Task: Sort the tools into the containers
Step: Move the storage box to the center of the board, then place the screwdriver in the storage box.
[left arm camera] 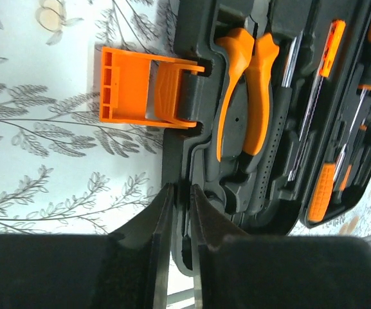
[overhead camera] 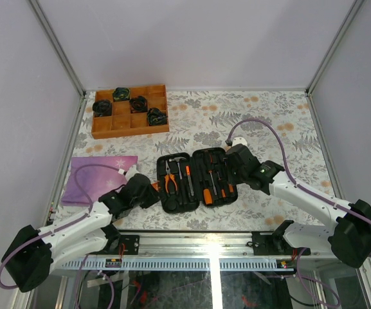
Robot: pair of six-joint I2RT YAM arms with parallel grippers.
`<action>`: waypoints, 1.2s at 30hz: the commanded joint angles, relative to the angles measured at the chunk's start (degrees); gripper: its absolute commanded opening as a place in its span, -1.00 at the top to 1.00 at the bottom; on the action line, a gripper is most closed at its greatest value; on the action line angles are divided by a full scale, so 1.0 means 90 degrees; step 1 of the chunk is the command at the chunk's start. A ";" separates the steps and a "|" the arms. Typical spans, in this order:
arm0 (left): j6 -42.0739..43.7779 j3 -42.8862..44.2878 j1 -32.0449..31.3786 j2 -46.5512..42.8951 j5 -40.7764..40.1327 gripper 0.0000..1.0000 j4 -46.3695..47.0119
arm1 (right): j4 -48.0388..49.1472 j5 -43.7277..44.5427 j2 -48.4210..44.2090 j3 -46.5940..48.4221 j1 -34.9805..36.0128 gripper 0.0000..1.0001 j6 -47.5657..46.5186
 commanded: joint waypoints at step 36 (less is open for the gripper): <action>0.0707 0.1329 -0.0339 -0.0344 -0.1225 -0.13 -0.1516 | 0.0169 -0.0334 -0.0162 0.0196 -0.0026 0.88 0.0101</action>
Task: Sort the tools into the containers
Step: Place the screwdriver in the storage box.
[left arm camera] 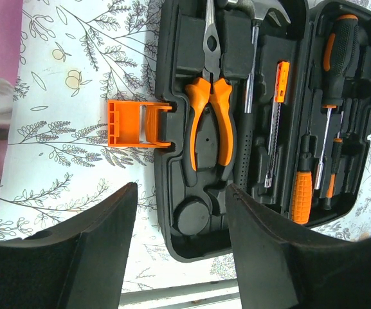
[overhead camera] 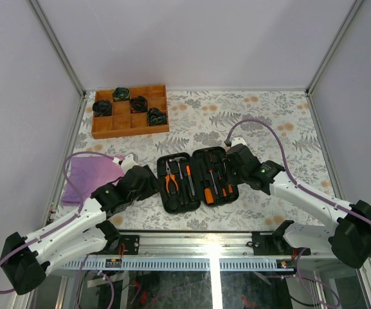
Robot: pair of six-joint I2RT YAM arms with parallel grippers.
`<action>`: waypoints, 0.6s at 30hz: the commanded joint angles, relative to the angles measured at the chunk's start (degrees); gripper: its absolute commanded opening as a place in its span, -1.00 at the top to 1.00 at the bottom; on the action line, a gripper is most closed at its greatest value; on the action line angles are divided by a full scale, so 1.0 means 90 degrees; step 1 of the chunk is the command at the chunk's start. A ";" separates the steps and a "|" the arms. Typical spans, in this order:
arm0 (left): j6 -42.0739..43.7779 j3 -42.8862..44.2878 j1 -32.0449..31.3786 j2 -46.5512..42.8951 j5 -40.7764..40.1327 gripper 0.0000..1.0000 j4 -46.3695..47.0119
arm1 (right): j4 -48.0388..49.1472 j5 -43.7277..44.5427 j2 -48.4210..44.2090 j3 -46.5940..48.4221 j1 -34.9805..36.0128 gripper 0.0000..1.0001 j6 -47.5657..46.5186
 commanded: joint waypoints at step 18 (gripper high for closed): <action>0.0213 -0.0057 -0.0025 -0.0075 -0.0225 -0.19 0.0055 | 0.0398 0.0350 -0.0554 -0.0163 -0.0022 0.91 0.0933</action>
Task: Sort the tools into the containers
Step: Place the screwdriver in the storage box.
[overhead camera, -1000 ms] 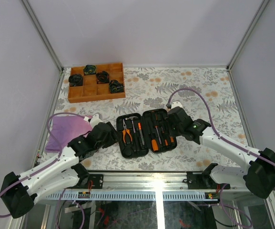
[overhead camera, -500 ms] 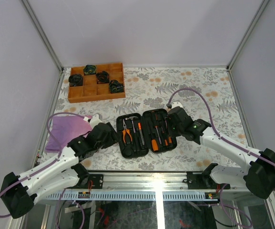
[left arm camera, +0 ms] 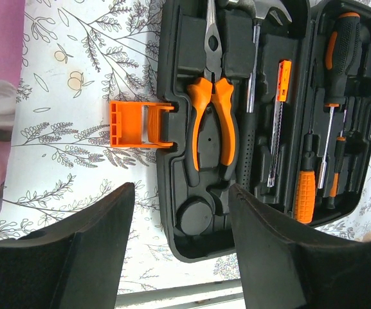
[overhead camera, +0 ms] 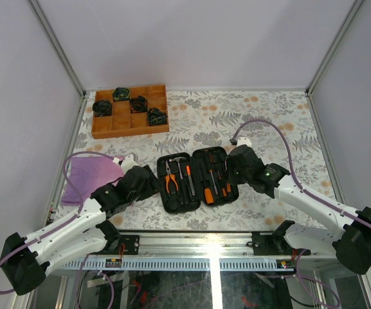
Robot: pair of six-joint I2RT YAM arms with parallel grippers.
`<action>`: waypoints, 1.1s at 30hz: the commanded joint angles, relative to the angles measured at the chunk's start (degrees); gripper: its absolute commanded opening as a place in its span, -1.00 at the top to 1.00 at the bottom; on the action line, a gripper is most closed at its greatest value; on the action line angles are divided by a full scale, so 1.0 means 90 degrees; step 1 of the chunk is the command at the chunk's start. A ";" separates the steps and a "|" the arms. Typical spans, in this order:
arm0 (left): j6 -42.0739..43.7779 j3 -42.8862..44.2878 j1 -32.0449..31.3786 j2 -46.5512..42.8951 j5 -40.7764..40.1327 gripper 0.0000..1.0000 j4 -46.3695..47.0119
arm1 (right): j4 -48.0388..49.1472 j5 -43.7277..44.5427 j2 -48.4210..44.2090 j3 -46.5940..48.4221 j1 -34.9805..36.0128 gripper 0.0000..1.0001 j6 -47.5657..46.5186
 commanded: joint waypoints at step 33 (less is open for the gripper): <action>-0.0145 -0.0198 -0.0023 -0.0656 -0.0647 -0.19 -0.0141 | 0.0880 0.0410 0.0039 -0.0617 -0.0023 0.99 -0.0375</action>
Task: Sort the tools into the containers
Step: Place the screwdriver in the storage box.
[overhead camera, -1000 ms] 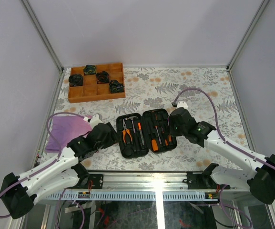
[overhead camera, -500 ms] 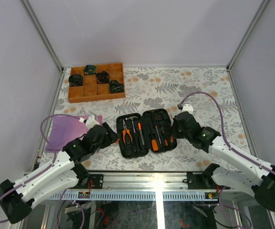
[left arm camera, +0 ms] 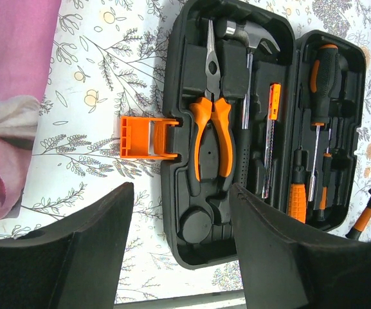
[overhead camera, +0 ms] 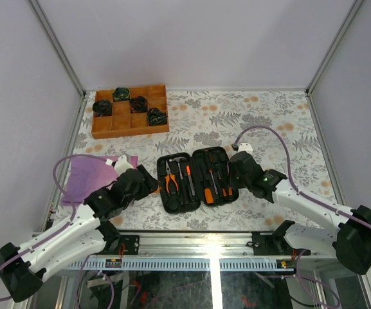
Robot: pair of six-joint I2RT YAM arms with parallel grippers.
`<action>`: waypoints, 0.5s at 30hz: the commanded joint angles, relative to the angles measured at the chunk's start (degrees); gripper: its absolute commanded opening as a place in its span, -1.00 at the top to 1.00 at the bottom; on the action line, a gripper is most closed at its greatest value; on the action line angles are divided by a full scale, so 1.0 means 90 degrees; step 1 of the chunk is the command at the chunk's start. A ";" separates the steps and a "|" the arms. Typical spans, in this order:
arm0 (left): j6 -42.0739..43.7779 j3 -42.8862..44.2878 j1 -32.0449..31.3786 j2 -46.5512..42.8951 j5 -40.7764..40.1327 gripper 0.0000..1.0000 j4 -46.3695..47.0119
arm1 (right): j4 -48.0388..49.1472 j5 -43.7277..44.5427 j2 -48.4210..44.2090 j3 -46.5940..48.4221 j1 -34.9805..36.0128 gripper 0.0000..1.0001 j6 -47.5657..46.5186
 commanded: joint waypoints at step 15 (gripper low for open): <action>-0.0113 -0.0084 -0.0024 0.0062 -0.0145 -0.18 -0.0055 | 0.0248 0.0390 0.0973 0.0402 -0.0029 0.98 -0.1109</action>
